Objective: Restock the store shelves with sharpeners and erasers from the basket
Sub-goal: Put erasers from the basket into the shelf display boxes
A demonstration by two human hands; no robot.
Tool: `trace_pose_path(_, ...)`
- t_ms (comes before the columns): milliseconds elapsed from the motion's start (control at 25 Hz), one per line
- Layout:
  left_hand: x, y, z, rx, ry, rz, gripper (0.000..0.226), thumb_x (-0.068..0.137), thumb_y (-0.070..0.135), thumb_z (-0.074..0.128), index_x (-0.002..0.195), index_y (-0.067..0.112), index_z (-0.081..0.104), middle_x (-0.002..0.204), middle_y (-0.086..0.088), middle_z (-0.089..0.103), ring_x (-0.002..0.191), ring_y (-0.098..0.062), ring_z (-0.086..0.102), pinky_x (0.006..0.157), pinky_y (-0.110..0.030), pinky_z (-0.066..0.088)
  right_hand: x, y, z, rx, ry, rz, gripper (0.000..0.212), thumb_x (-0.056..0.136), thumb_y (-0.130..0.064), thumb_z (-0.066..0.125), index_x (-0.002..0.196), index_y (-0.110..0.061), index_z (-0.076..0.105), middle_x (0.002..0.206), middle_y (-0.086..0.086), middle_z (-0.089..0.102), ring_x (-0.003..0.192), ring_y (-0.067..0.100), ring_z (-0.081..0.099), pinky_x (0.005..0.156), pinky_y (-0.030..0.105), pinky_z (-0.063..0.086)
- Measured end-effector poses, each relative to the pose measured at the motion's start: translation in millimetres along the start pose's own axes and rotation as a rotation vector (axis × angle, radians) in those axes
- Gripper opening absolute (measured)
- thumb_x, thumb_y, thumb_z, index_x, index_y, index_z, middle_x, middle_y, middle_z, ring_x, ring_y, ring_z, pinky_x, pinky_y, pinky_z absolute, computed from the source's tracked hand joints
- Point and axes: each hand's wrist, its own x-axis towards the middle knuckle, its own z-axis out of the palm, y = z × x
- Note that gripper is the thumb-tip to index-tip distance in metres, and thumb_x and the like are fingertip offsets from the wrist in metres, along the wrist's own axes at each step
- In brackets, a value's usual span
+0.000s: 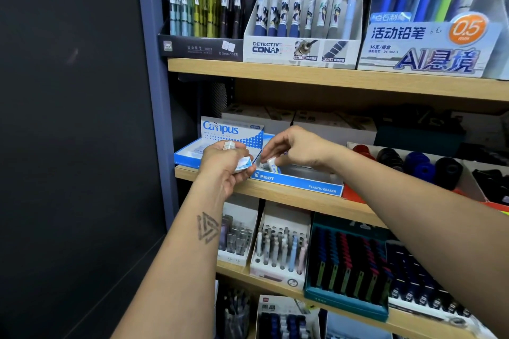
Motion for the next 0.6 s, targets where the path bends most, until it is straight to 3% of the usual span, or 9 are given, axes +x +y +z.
trace_pose_path(200, 2.7, -1.8, -1.1, -0.001, 0.009, -0.003, 0.010, 0.094, 0.000, 0.063, 0.103, 0.004, 0.064, 0.109, -0.028, 0.068, 0.066, -0.026, 0.064, 0.042, -0.022, 0.050, 13.2, 2.5, 15.9, -0.151, 0.201, 0.001, 0.023, 0.084, 0.010, 0.068, 0.099, -0.006, 0.072, 0.096, 0.004, 0.071, 0.087, 0.014, 0.066, 0.087, 0.029, 0.058)
trace_pose_path(360, 8.3, -2.9, -2.9, -0.035, 0.019, -0.019, 0.021, 0.095, 0.007, 0.063, 0.116, 0.005, 0.059, 0.116, -0.027, 0.064, 0.067, -0.028, 0.065, 0.043, -0.023, 0.052, 7.0, 1.4, 10.2, -0.287, 0.067, 0.138, 0.006, 0.084, -0.008, 0.077, 0.087, -0.011, 0.073, 0.085, 0.002, 0.072, 0.078, 0.014, 0.066, 0.067, 0.024, 0.057)
trace_pose_path(440, 9.2, -2.6, -2.8, -0.051, 0.013, -0.028, 0.029, 0.095, 0.008, 0.064, 0.123, 0.006, 0.057, 0.118, -0.025, 0.062, 0.067, -0.029, 0.066, 0.044, -0.024, 0.053, 6.1, 2.8, 12.4, -0.316, 0.048, 0.145, 0.006, 0.083, -0.009, 0.078, 0.086, -0.013, 0.074, 0.085, 0.000, 0.073, 0.081, 0.013, 0.067, 0.071, 0.025, 0.058)
trace_pose_path(600, 6.2, -1.1, -0.8, -0.051, 0.005, -0.028, 0.037, 0.095, 0.008, 0.064, 0.131, 0.008, 0.055, 0.115, -0.021, 0.060, 0.073, -0.029, 0.067, 0.045, -0.025, 0.054, 11.6, 7.0, 18.8, -0.371, 0.176, 0.132, 0.007, 0.081, -0.011, 0.080, 0.081, -0.016, 0.076, 0.084, -0.002, 0.072, 0.081, 0.011, 0.067, 0.077, 0.027, 0.058)
